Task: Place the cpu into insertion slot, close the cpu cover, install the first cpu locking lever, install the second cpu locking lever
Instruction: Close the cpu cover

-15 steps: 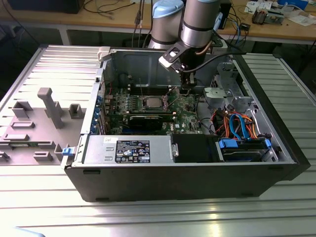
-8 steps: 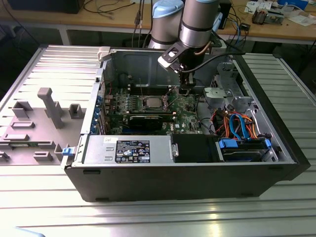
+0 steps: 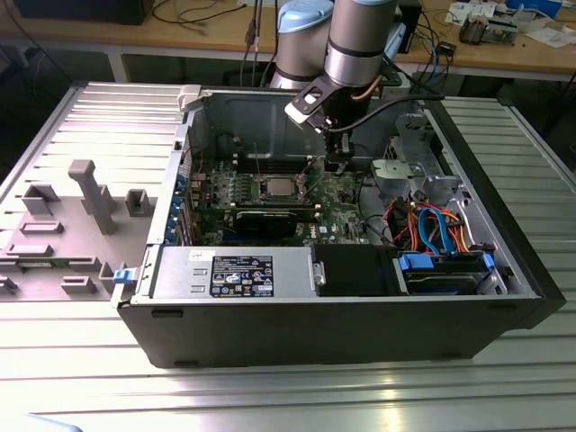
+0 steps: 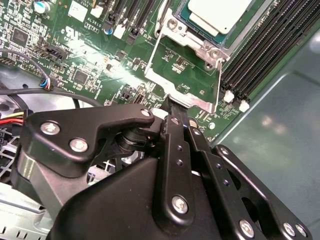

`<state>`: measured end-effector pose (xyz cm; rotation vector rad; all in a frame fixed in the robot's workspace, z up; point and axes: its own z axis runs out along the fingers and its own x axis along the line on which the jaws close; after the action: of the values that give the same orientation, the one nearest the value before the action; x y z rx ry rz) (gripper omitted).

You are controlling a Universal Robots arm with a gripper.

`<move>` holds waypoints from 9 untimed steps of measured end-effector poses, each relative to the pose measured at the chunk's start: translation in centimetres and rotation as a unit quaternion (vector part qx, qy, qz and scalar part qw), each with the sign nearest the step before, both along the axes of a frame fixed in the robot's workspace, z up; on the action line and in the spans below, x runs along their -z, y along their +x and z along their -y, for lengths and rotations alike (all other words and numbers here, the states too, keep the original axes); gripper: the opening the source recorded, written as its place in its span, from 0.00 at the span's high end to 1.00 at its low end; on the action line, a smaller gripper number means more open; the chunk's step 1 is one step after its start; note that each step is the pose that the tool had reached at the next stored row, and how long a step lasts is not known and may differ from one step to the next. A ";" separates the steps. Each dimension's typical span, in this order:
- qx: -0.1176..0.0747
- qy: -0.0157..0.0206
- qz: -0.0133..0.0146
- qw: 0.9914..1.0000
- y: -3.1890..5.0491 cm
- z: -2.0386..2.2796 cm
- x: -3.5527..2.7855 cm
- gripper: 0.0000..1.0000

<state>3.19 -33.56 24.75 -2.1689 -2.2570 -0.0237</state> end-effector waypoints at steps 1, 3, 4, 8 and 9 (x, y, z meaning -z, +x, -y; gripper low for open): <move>0.000 0.000 0.000 1.000 -0.06 0.00 0.01 0.89; 0.000 0.000 0.000 1.000 -0.21 0.00 0.01 0.89; 0.000 0.000 0.000 1.000 -0.28 0.00 0.01 0.89; 0.000 0.000 0.000 1.000 -0.43 0.00 0.03 0.89; 0.000 0.000 0.000 1.000 -0.46 0.00 0.03 0.89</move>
<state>2.73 -33.55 24.72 -2.1690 -2.2569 -0.0237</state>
